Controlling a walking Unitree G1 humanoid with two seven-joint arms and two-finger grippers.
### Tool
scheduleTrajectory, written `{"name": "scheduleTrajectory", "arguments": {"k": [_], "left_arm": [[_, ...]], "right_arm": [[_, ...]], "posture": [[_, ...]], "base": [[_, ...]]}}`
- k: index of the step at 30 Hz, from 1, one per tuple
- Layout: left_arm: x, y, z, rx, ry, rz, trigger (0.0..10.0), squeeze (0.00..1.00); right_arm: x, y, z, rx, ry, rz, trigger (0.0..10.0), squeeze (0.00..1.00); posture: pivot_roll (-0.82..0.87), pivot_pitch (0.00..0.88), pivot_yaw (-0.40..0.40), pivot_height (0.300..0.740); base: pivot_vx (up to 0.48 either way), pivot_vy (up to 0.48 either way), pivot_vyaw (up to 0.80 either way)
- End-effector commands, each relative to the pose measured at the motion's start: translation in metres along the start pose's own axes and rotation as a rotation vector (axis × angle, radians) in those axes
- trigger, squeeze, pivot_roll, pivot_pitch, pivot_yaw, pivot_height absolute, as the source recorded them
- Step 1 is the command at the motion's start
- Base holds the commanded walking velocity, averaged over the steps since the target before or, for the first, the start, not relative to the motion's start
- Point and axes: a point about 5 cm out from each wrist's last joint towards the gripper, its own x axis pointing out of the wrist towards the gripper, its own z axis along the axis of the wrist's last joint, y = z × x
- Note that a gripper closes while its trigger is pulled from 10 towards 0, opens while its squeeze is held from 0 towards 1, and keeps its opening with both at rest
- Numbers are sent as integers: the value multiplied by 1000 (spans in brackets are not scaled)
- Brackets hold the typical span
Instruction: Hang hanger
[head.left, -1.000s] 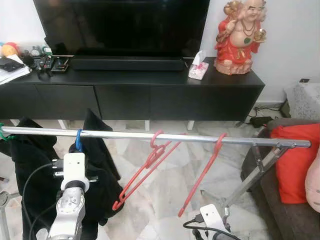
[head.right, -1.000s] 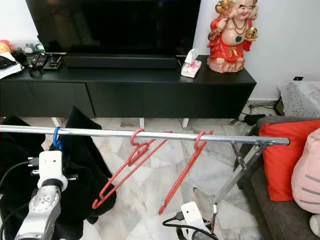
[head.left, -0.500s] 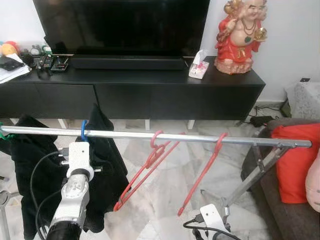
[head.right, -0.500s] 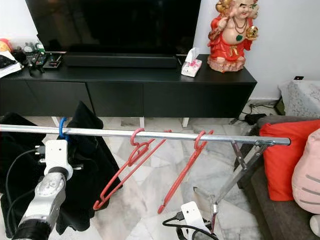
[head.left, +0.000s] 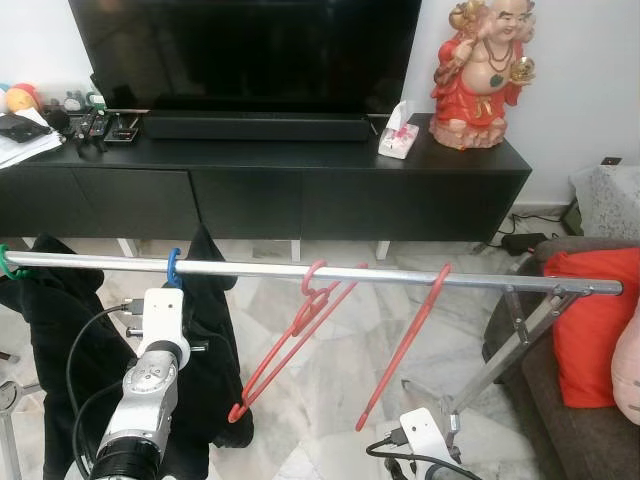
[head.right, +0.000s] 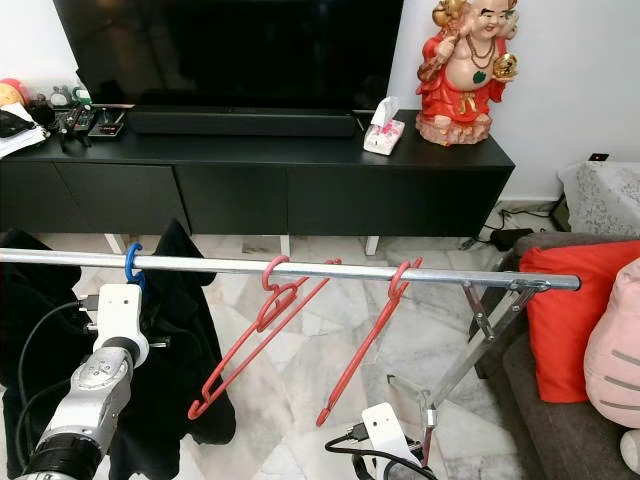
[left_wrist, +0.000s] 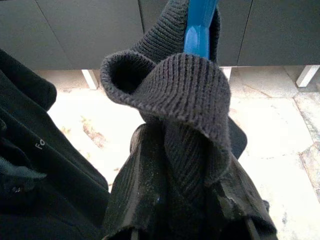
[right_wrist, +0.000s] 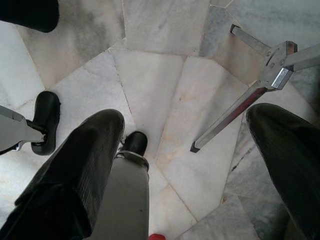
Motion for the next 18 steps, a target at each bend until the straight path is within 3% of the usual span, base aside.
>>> {"name": "scheduleTrajectory", "arguments": {"k": [1,4,5,18], "left_arm": [[-2,-3,-5,7,23,-17,10000,0],[-3,-3,-5,7,24,-18,10000,0],[-4,-2,-2,-2,-1,-8,10000,1000],[-16,-9,10,-16,-109,-20,10000,1000]], "right_arm": [[0,-2,1,-7,1,-3,10000,0],[0,-2,1,-7,1,-3,10000,0],[0,-2,1,-6,2,-3,10000,0],[0,0,0,-3,2,1,10000,0]], "posture": [[-83,0,-33,740],[-83,0,-33,740],[-83,0,-31,740],[-79,0,-24,740]], "base": [[0,0,0],[0,0,0],[0,0,0],[0,0,0]]}}
